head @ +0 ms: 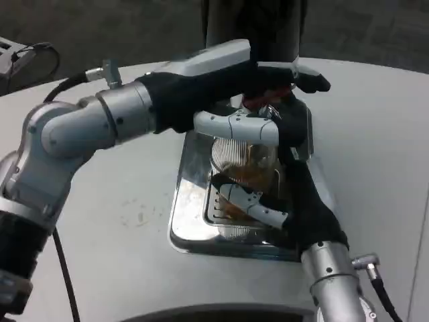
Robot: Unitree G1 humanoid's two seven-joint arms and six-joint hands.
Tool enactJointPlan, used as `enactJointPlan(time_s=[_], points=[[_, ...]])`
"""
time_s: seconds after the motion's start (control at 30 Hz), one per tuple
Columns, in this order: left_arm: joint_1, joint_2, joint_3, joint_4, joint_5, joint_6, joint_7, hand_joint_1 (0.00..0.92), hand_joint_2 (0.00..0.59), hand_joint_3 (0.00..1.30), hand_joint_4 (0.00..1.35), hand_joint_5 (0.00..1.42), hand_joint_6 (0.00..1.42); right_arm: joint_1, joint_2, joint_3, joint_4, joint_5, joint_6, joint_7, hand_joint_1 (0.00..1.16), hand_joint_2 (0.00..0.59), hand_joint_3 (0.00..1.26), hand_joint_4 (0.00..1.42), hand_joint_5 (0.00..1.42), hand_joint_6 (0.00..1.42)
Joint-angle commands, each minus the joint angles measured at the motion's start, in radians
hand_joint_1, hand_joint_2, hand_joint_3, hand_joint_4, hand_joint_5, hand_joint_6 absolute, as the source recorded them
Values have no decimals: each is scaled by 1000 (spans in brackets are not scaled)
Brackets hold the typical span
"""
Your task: Grasp the cup under the faucet to collect the drink, then remove the cup.
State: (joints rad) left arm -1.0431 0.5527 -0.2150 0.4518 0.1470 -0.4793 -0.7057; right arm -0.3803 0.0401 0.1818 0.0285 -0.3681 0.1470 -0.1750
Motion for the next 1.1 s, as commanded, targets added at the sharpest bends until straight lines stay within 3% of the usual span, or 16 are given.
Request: enactJointPlan(time_s=[0.03, 0.47, 1.1], points=[[34, 9, -12, -15, 10, 12, -36, 0, 40, 223, 171, 258, 227, 13, 26, -15, 34, 26, -36, -35, 696, 211, 0, 0, 59, 0], [29, 17, -8, -14, 9, 18, -41, 0, 46, 223, 180, 257, 227, 16, 37, -13, 62, 36, -86, -67, 687, 208, 0, 1, 72, 0], [21, 13, -15, 10, 11, 9, -44, 0, 47, 225, 184, 262, 227, 15, 62, 13, 132, 10, -107, -144, 687, 207, 0, 12, 83, 1]])
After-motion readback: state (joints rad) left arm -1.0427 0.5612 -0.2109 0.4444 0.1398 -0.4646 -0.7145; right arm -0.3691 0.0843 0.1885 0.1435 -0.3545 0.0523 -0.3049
